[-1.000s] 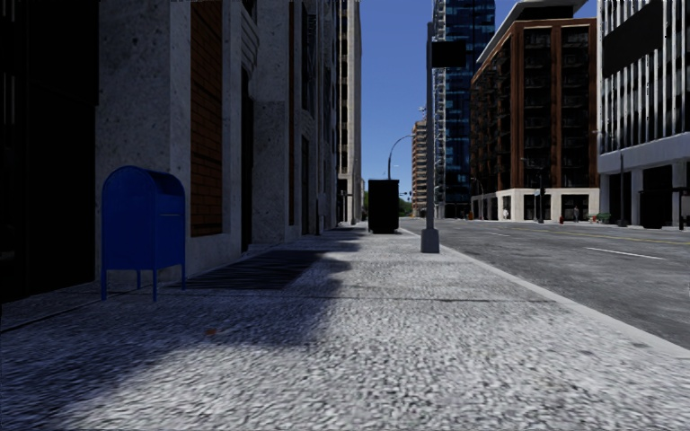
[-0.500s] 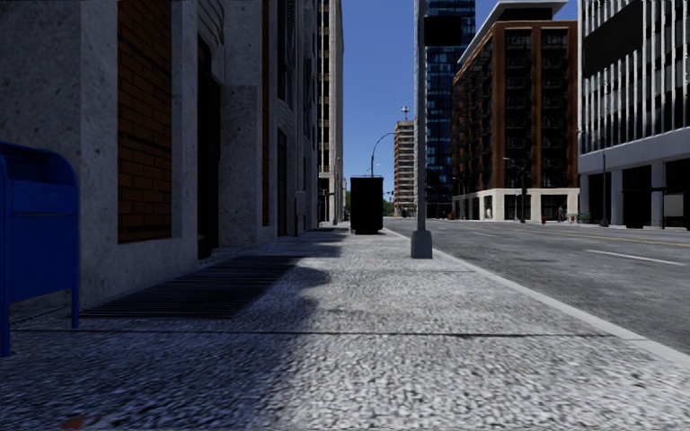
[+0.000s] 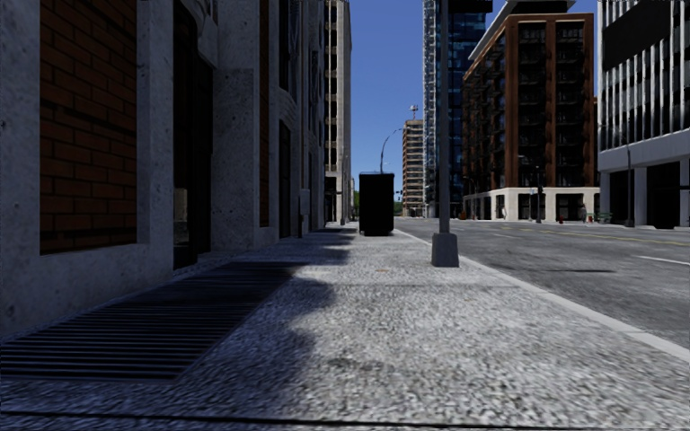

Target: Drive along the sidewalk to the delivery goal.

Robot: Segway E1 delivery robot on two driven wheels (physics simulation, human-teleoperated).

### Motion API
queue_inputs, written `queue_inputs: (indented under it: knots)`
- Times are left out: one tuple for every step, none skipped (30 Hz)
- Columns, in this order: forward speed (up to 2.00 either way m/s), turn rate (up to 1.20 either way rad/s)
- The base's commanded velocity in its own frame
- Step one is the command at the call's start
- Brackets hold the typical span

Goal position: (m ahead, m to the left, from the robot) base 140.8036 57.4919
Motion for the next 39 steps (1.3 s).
queue_inputs:
  knots:
    - [2.00,0.17]
    - [2.00,0.08]
    - [2.00,0.00]
    - [2.00,0.00]
    - [2.00,0.00]
    - [2.00,0.00]
    - [2.00,0.00]
    - [2.00,0.00]
    - [2.00,0.00]
    - [2.00,0.00]
    - [2.00,0.00]
    - [2.00,0.00]
    - [2.00,0.00]
    - [2.00,0.00]
    - [2.00,0.00]
    - [2.00,0.00]
    - [2.00,0.16]
    - [2.00,0.24]
    - [2.00,0.25]
    - [2.00,0.25]
    - [2.00,0.25]
    - [2.00,0.25]
    - [2.00,0.26]
    - [2.00,0.26]
    - [2.00,0.26]
    - [2.00,0.25]
    - [2.00,0.19]
    - [2.00,0.09]
    - [2.00,0.09]
    - [2.00,0.00]
    - [2.00,0.00]
    - [2.00,0.00]
    - [2.00,0.00]
    - [2.00,0.00]
    - [2.00,0.00]
    - [2.00,0.00]
    - [2.00,0.00]
    - [2.00,0.00]
    - [2.00,0.00]
